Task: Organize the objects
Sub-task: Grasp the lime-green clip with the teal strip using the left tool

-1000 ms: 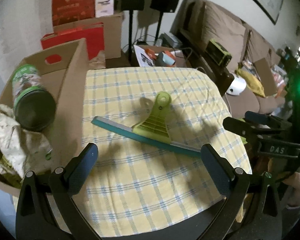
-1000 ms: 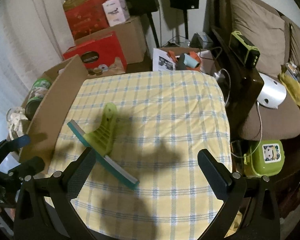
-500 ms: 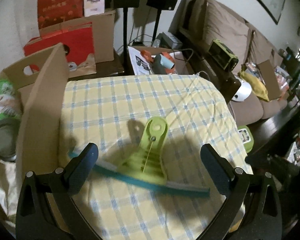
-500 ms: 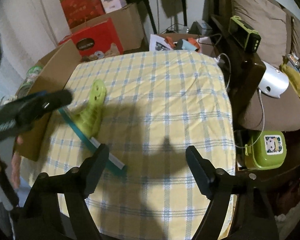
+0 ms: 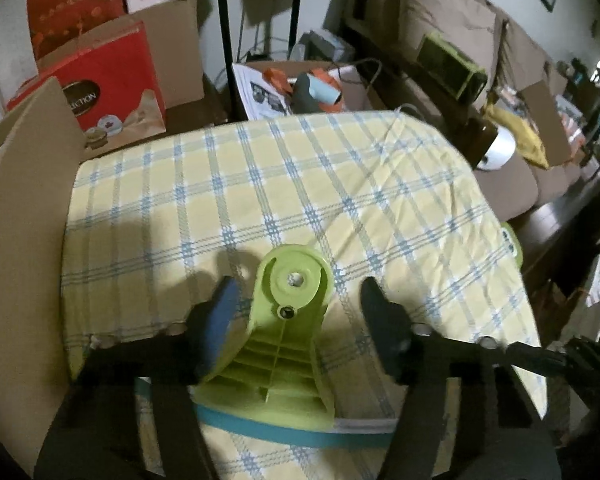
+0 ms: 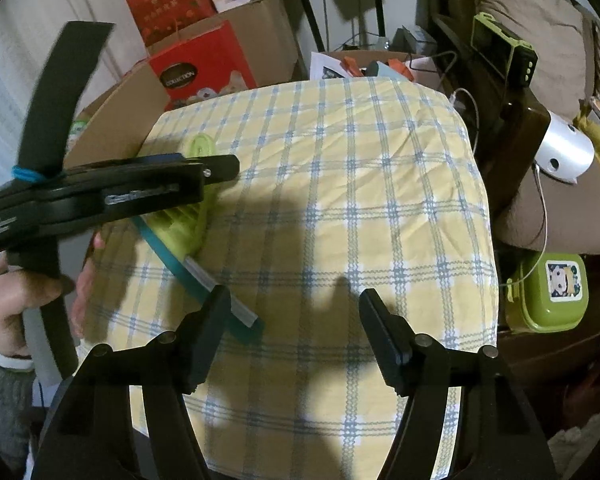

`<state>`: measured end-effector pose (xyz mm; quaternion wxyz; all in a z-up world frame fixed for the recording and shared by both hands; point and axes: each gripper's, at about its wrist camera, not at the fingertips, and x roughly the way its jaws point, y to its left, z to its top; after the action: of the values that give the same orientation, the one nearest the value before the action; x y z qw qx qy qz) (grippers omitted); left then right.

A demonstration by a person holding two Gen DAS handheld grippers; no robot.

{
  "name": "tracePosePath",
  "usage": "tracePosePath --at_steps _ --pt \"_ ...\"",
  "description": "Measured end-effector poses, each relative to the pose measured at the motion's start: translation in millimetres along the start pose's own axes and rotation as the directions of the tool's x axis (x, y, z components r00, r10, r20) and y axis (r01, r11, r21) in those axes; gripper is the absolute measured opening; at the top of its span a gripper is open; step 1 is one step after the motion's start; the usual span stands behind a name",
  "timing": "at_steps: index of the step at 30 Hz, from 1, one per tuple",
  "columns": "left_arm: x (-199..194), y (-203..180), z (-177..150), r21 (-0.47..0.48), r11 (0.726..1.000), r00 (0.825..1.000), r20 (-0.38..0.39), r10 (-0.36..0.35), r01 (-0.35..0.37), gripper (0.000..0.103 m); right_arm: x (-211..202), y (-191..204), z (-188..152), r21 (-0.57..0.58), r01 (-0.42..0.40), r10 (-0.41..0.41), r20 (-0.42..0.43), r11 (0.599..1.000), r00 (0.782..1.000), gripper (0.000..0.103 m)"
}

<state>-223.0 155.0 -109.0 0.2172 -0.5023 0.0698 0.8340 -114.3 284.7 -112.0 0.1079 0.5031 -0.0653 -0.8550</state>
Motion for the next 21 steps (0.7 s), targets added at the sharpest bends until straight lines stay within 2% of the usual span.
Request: tracePosePath --at_steps 1,3,5,8,14,17,21 --pt "3.9 -2.4 0.0 0.009 1.000 1.000 -0.010 0.011 -0.010 0.042 0.6 -0.5 -0.7 0.000 -0.003 0.003 -0.002 1.000 1.000 0.069" --pt "7.0 -6.1 -0.3 0.027 0.999 1.000 -0.013 0.020 -0.019 0.037 1.3 -0.6 -1.9 0.000 -0.005 0.005 -0.003 1.000 1.000 0.069" --pt "7.4 -7.6 -0.4 0.040 0.999 0.999 -0.005 0.033 -0.033 0.037 1.0 -2.5 -2.1 0.007 -0.012 0.012 0.002 1.000 1.000 0.069" --pt "4.6 -2.9 0.8 0.007 1.000 1.000 -0.003 0.016 -0.016 0.036 0.4 -5.1 -1.7 0.031 -0.046 0.045 0.004 0.998 0.999 0.069" --pt "-13.7 19.6 7.2 -0.121 0.990 0.997 0.022 -0.069 0.071 0.036 -3.1 -8.5 1.9 0.091 -0.138 0.136 0.019 0.986 0.990 0.069" --pt "-25.1 22.3 7.6 -0.138 0.987 0.996 0.046 -0.075 0.081 0.036 -1.3 -9.6 3.5 0.126 -0.205 0.204 0.021 0.971 0.979 0.069" --pt "-37.7 22.5 4.5 -0.160 0.982 0.993 0.068 -0.093 0.103 0.036 3.3 -7.6 3.3 0.161 -0.227 0.225 0.027 0.961 0.974 0.069"
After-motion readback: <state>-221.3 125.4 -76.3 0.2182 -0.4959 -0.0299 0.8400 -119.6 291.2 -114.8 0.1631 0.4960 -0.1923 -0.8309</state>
